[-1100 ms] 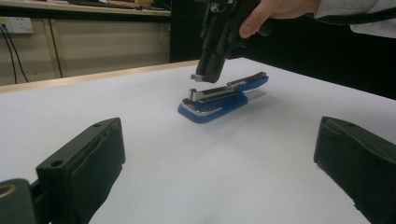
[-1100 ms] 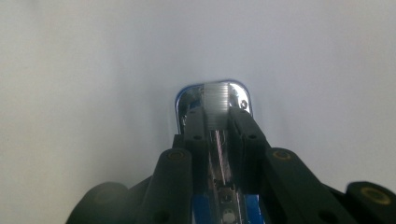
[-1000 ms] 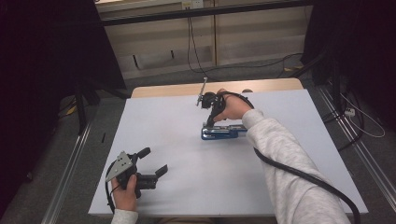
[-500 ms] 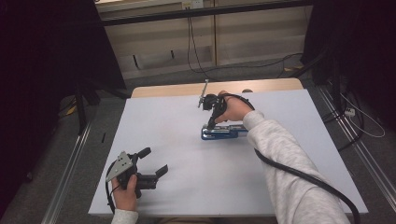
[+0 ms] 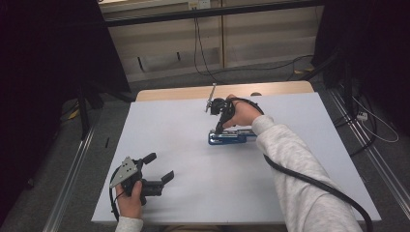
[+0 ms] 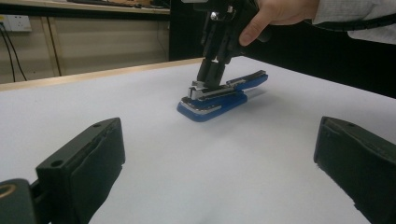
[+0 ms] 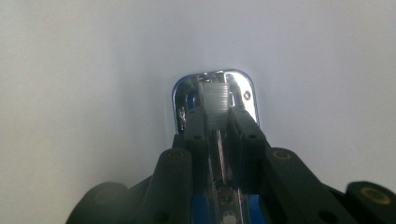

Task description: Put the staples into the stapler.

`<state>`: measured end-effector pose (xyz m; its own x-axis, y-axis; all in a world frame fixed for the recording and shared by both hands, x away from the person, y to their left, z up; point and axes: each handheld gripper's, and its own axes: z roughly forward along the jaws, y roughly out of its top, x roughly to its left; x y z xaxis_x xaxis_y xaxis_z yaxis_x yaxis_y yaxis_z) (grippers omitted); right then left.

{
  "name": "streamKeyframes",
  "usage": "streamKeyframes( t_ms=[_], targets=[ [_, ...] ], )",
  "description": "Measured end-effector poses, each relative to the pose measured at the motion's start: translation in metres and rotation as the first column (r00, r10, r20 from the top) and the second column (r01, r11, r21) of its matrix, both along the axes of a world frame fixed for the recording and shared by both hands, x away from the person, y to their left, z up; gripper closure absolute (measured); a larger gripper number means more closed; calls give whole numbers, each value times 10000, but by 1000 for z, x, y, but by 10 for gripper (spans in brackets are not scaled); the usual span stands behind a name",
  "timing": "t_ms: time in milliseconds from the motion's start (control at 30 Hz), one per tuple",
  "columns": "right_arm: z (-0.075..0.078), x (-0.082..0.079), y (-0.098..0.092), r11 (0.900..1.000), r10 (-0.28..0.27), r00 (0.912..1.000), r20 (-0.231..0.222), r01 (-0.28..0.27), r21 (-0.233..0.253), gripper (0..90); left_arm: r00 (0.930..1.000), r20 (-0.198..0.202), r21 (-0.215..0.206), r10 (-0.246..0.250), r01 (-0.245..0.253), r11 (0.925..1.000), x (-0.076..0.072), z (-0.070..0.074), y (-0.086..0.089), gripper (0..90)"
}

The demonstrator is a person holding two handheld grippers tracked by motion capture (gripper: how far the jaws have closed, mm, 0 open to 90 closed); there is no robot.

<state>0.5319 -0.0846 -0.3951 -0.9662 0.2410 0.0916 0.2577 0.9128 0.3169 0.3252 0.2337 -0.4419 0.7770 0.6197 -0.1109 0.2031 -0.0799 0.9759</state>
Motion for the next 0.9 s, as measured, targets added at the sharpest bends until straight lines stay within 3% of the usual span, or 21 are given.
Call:
streamKeyframes(
  t_ms=[900],
  targets=[
    [-1, -1, 3, 10000, 54, 10000, -27, -54, -10, 787, 10000, -46, -8, -19, 19, 10000, 0, 0, 0, 20]
  ],
)
